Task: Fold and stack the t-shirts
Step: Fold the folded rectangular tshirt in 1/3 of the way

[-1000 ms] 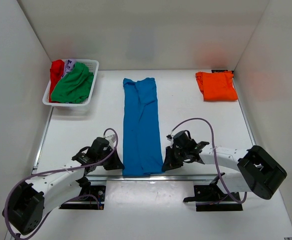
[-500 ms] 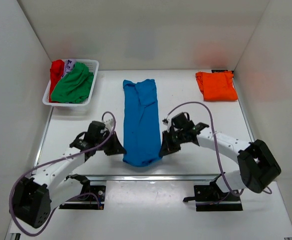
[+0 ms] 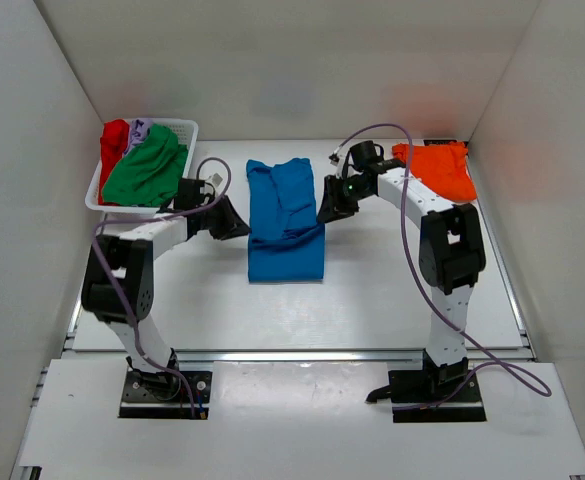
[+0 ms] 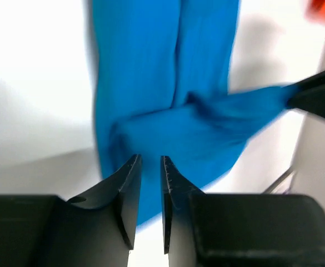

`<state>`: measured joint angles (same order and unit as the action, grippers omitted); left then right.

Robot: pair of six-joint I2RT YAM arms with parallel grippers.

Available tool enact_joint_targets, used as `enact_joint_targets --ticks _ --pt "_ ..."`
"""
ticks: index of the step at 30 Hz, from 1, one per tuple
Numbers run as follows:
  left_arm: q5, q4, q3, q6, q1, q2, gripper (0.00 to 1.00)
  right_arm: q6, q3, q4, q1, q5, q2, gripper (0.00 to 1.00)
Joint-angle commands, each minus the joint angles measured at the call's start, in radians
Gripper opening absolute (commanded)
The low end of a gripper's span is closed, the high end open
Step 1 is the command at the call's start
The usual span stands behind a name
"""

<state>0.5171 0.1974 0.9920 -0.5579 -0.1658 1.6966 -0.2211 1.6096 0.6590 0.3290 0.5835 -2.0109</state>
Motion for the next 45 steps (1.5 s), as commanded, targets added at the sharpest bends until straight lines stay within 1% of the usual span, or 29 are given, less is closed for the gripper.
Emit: enact_joint_targets --ticks 1,2,3,4,6,7,9,10,11,12,14,16,18,21,22,23,27,30,35,37,42,45 --pt "0.076 -0.169 0.105 -0.086 0.044 0.093 0.31 0.068 0.160 0.057 -0.024 -0.045 -0.077 0.34" --pt "0.102 -0.244 0.099 -0.111 0.066 0.100 0.33 0.060 0.165 0.053 -0.031 -0.050 -0.080 0.39" --pt "0.122 -0.304 0.083 -0.152 0.084 0.110 0.35 0.049 0.139 0.038 -0.033 -0.060 -0.065 0.49" --pt "0.129 -0.340 0.057 -0.189 0.095 0.107 0.37 0.048 0.119 0.015 -0.027 -0.066 -0.058 0.53" --pt "0.123 -0.363 -0.008 -0.206 0.110 0.078 0.38 0.036 -0.030 -0.038 -0.025 -0.085 0.022 0.56" --pt "0.120 -0.362 -0.048 -0.197 0.104 0.046 0.38 0.022 -0.069 -0.077 -0.019 -0.085 0.040 0.56" --pt "0.080 -0.355 -0.137 -0.183 0.091 -0.017 0.38 0.000 -0.225 -0.125 -0.018 -0.083 0.118 0.56" --pt "0.072 -0.355 -0.201 -0.177 0.085 -0.067 0.39 -0.018 -0.262 -0.160 -0.016 -0.073 0.145 0.56" --pt "0.049 -0.360 -0.260 -0.177 0.066 -0.119 0.41 -0.046 -0.336 -0.189 -0.012 -0.068 0.179 0.56" --pt "0.013 -0.357 -0.286 -0.175 0.045 -0.141 0.43 -0.058 -0.400 -0.215 -0.002 -0.067 0.210 0.56" --pt "-0.044 -0.365 -0.383 -0.181 0.005 -0.219 0.44 -0.119 -0.495 -0.300 0.013 -0.071 0.254 0.54" --pt "-0.109 -0.372 -0.415 -0.192 -0.034 -0.261 0.46 -0.170 -0.579 -0.382 0.047 -0.073 0.288 0.54" --pt "-0.135 -0.372 -0.420 -0.197 -0.073 -0.270 0.47 -0.233 -0.648 -0.464 0.068 -0.076 0.305 0.54" --pt "-0.161 -0.331 -0.380 -0.177 -0.110 -0.247 0.48 -0.268 -0.665 -0.493 0.099 -0.106 0.304 0.54" --pt "-0.173 -0.313 -0.377 -0.168 -0.115 -0.239 0.48 -0.274 -0.671 -0.495 0.105 -0.109 0.295 0.55" --pt "-0.181 -0.300 -0.375 -0.162 -0.124 -0.244 0.49 -0.284 -0.668 -0.499 0.111 -0.109 0.288 0.54" --pt "-0.204 -0.315 -0.435 -0.181 -0.126 -0.273 0.49 -0.297 -0.682 -0.541 0.117 -0.128 0.268 0.51" --pt "-0.201 -0.317 -0.440 -0.174 -0.116 -0.264 0.48 -0.281 -0.672 -0.556 0.090 -0.113 0.241 0.49" --pt "-0.195 -0.291 -0.406 -0.152 -0.146 -0.212 0.46 -0.219 -0.550 -0.477 0.065 -0.100 0.167 0.48" --pt "-0.201 -0.294 -0.408 -0.155 -0.159 -0.213 0.47 -0.212 -0.533 -0.432 0.071 -0.119 0.152 0.47" --pt "-0.235 -0.283 -0.432 -0.152 -0.169 -0.235 0.47 -0.218 -0.554 -0.389 0.108 -0.178 0.173 0.47" --pt "-0.238 -0.286 -0.437 -0.160 -0.179 -0.218 0.48 -0.236 -0.566 -0.371 0.140 -0.177 0.187 0.48"
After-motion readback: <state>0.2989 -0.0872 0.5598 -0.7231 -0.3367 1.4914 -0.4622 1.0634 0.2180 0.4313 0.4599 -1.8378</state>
